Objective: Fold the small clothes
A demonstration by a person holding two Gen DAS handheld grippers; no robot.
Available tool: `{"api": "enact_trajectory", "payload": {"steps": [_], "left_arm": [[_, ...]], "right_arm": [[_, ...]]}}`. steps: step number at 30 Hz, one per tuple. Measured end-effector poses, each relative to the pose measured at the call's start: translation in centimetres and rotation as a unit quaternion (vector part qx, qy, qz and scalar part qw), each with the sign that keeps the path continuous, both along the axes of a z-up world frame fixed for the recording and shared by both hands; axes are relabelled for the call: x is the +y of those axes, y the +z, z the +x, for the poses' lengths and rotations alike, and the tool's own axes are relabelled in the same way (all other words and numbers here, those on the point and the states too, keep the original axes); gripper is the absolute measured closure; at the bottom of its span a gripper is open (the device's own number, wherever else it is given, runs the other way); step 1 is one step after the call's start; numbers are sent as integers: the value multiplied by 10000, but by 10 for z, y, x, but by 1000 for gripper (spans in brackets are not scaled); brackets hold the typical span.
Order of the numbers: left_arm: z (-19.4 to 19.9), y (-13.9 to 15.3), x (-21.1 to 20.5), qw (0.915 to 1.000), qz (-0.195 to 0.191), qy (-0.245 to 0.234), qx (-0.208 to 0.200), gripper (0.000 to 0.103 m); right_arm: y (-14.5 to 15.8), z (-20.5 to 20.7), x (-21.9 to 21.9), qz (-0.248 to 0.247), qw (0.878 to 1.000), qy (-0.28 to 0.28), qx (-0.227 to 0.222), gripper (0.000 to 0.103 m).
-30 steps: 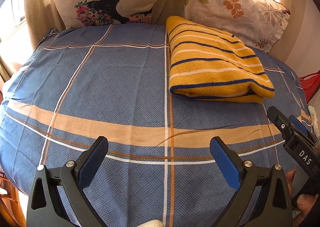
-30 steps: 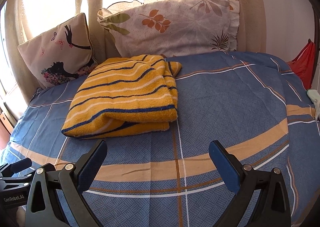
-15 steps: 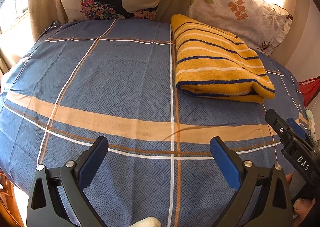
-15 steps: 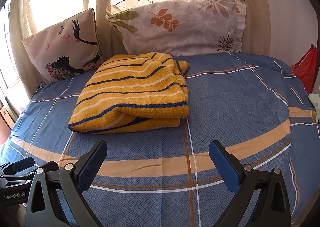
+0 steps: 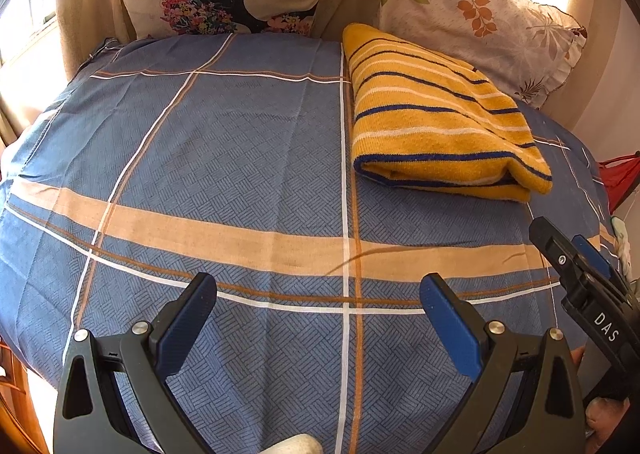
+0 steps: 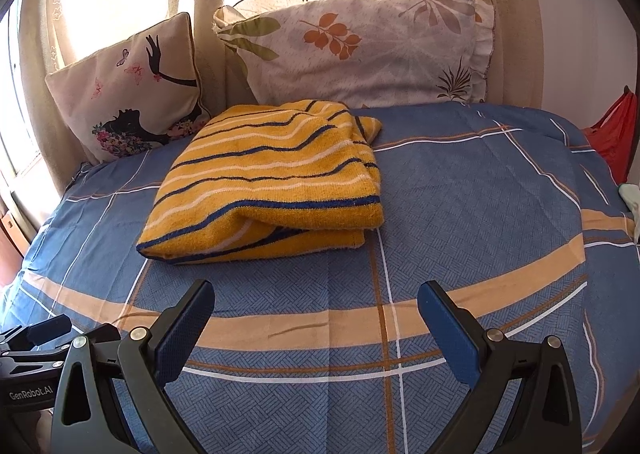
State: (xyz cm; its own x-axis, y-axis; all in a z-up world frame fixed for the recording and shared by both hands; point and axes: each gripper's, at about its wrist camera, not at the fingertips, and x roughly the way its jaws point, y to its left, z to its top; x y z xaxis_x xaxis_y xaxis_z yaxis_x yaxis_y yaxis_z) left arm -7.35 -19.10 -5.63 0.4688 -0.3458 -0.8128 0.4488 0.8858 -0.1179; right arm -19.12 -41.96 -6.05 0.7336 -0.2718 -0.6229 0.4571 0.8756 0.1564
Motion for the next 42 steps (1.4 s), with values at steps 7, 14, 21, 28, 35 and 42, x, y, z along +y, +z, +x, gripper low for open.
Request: {"api": "enact_trajectory", "payload": {"steps": [7, 14, 21, 28, 35, 42], "left_arm": [[0, -3, -2, 10000, 28, 14, 22, 2], [0, -5, -5, 10000, 64, 4, 51, 2], [1, -7, -8, 9999, 85, -14, 88, 2], [-1, -9, -12, 9998, 133, -32, 125, 2], [-2, -9, -16, 9998, 168, -52, 122, 2], [-3, -8, -18, 9997, 179, -76, 116, 2]], "right_arm": [[-2, -1, -4, 34, 10000, -14, -2, 0], [-4, -1, -7, 53, 10000, -20, 7, 0], [-5, -1, -10, 52, 10000, -33, 16, 0], [-8, -1, -13, 85, 10000, 1, 27, 0], [-10, -3, -15, 117, 9999, -23, 14, 0], [-10, -4, -16, 163, 9999, -38, 15, 0]]}}
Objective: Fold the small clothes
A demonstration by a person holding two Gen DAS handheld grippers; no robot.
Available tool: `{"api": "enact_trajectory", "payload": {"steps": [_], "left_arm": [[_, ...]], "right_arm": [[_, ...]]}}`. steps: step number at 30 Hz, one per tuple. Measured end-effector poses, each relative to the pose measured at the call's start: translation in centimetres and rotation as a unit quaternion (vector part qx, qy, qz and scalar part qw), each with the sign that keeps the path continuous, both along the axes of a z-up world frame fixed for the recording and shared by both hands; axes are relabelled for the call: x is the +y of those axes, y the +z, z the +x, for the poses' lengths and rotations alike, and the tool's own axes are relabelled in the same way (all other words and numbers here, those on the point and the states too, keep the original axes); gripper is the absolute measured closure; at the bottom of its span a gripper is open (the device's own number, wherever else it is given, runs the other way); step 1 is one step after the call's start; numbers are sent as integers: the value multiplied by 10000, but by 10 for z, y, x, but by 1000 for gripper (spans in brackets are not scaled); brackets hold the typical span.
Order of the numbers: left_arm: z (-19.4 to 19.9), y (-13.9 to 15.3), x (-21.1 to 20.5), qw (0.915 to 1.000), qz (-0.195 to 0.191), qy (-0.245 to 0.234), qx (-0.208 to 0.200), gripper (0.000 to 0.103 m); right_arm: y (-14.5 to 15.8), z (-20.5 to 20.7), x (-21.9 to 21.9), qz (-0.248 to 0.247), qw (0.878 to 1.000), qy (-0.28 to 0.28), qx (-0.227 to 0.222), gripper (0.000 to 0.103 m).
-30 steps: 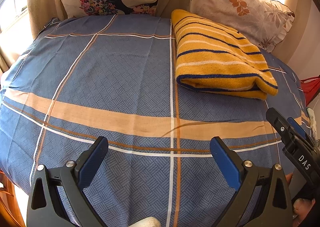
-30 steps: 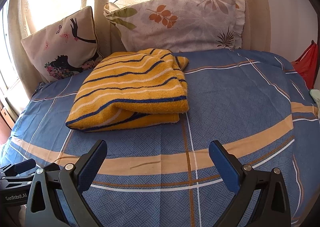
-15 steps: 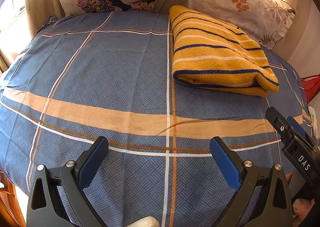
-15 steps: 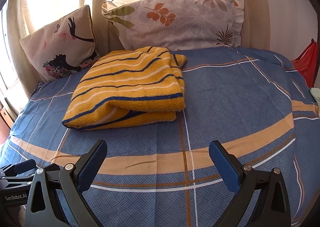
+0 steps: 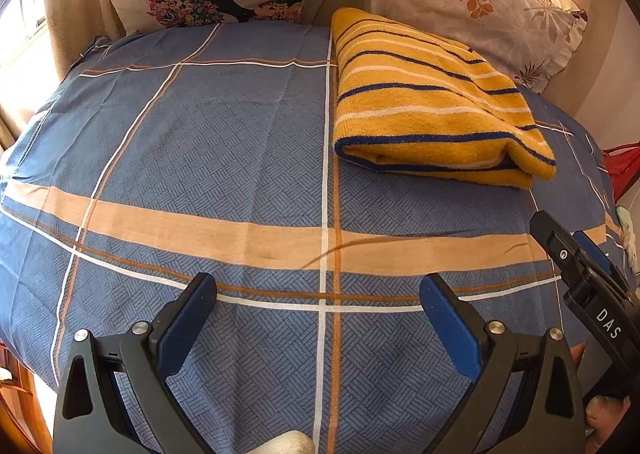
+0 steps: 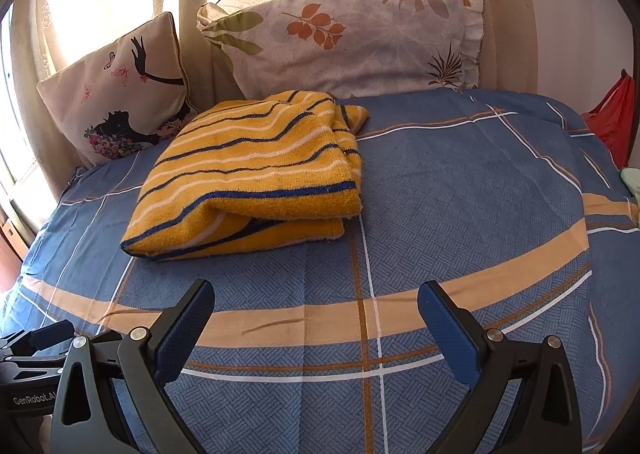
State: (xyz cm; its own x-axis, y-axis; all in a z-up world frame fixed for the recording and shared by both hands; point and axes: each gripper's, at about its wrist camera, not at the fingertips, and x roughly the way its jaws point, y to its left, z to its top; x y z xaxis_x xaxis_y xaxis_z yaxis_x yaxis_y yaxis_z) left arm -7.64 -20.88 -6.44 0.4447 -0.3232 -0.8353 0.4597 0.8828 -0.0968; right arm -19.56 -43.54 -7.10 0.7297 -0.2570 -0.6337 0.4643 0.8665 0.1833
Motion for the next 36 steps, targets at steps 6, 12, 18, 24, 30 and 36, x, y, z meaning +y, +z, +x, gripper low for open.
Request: {"api": "enact_trajectory", "payload": {"steps": [6, 12, 18, 24, 30, 36], "left_arm": [[-1, 0, -1, 10000, -4, -15, 13, 2], [0, -2, 0, 10000, -46, -10, 73, 2], [-1, -1, 1, 9999, -83, -50, 73, 2], [-1, 0, 5, 9998, -157, -13, 112, 2], [0, -1, 7, 9998, -171, 0, 124, 2], [0, -1, 8, 9998, -176, -3, 134, 2]], "right_arm": [[2, 0, 3, -45, 10000, 36, -21, 0], [3, 1, 3, -74, 10000, 31, -29, 0], [6, 1, 7, -132, 9999, 52, -30, 0], [5, 2, 10, -148, 9999, 70, -6, 0], [5, 2, 11, -145, 9999, 74, -9, 0], [5, 2, 12, -134, 9999, 73, -3, 0]]}}
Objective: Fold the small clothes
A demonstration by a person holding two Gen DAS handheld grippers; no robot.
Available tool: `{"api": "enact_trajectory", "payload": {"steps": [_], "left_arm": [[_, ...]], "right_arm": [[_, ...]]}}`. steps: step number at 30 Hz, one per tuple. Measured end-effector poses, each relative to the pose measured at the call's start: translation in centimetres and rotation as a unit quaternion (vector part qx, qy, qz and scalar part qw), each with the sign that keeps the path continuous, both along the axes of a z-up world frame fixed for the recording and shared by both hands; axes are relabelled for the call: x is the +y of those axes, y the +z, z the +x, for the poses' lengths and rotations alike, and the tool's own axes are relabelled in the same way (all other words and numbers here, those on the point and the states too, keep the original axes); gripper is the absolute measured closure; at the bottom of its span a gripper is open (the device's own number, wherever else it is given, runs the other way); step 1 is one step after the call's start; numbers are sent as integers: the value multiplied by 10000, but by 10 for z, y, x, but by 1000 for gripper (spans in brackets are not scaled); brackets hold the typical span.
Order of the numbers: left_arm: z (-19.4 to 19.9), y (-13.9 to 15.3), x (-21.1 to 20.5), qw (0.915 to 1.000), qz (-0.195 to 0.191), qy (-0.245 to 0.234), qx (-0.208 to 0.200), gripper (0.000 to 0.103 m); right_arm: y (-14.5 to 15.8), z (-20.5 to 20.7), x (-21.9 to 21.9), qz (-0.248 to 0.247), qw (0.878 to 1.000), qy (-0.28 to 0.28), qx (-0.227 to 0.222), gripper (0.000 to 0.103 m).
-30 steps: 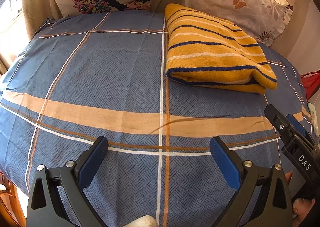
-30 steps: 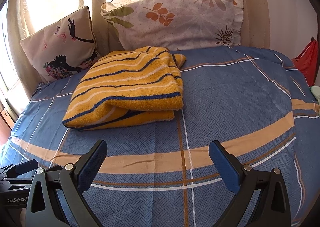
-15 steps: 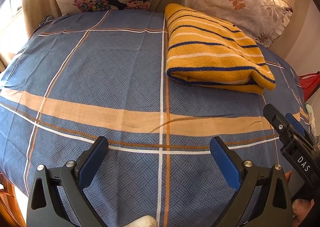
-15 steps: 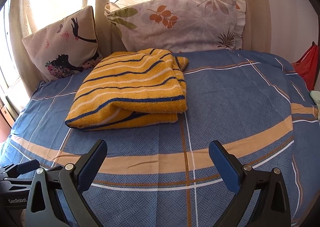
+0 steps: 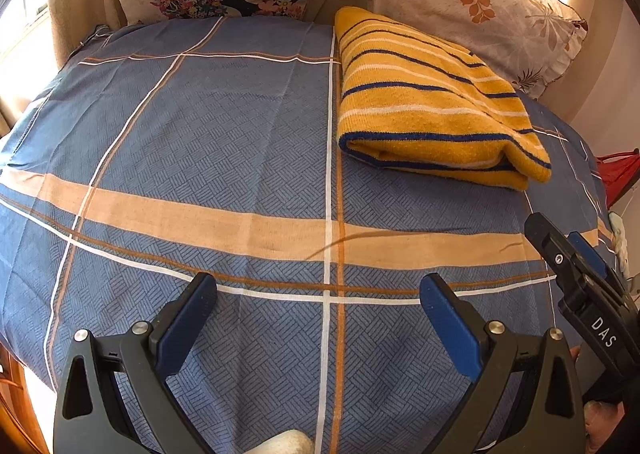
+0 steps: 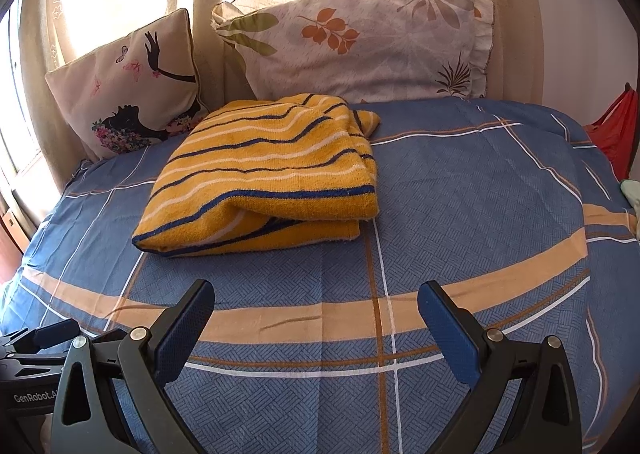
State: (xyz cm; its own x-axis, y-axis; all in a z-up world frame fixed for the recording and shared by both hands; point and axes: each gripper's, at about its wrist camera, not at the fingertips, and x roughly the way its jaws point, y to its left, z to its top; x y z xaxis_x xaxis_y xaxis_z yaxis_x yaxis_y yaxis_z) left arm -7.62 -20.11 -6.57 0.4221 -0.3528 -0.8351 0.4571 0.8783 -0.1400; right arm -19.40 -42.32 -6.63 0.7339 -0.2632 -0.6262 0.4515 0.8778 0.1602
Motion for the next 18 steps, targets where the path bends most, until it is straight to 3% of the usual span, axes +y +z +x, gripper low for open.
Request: {"api": "enact_trajectory", "payload": {"steps": [11, 18], "left_arm": [[2, -1, -2, 10000, -27, -65, 5, 2], [14, 20, -12, 9988, -46, -162, -451, 2]], "right_arm": [[-2, 2, 2, -12, 10000, 44, 21, 0], [11, 19, 2, -125, 9997, 211, -65, 0]]}}
